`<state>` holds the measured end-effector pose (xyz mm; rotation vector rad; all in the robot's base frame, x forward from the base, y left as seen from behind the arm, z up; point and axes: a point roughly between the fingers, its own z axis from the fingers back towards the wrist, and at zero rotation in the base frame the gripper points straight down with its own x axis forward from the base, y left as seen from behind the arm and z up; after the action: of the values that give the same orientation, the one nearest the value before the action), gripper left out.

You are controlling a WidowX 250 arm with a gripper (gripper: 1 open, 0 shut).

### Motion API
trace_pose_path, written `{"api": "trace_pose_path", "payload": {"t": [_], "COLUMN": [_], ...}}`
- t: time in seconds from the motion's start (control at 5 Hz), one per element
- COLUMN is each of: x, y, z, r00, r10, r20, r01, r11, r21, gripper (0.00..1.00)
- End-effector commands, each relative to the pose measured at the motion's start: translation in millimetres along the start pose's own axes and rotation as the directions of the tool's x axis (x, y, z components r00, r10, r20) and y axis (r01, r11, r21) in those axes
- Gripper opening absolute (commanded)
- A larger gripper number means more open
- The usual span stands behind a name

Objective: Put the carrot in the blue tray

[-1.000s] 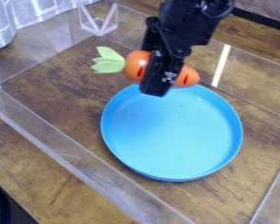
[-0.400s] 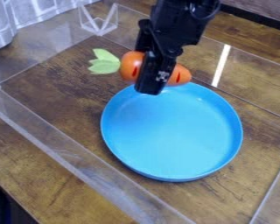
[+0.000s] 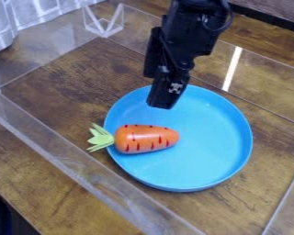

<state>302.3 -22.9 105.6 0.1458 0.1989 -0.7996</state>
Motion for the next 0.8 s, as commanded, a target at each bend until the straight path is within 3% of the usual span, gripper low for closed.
{"api": "trace_pose_path", "payload": {"t": [0.0, 0.6], "x": [4.0, 15.5], "y": [-6, -14], "z": [4.7, -30.2], "r00": [0.999, 0.998], "r10": [-0.013, -0.014], "r20": [0.043, 0.059], "r01": [0.012, 0.013], "r11": [1.0, 1.0], "r21": [0.026, 0.011], "gripper": [1.0, 1.0]}}
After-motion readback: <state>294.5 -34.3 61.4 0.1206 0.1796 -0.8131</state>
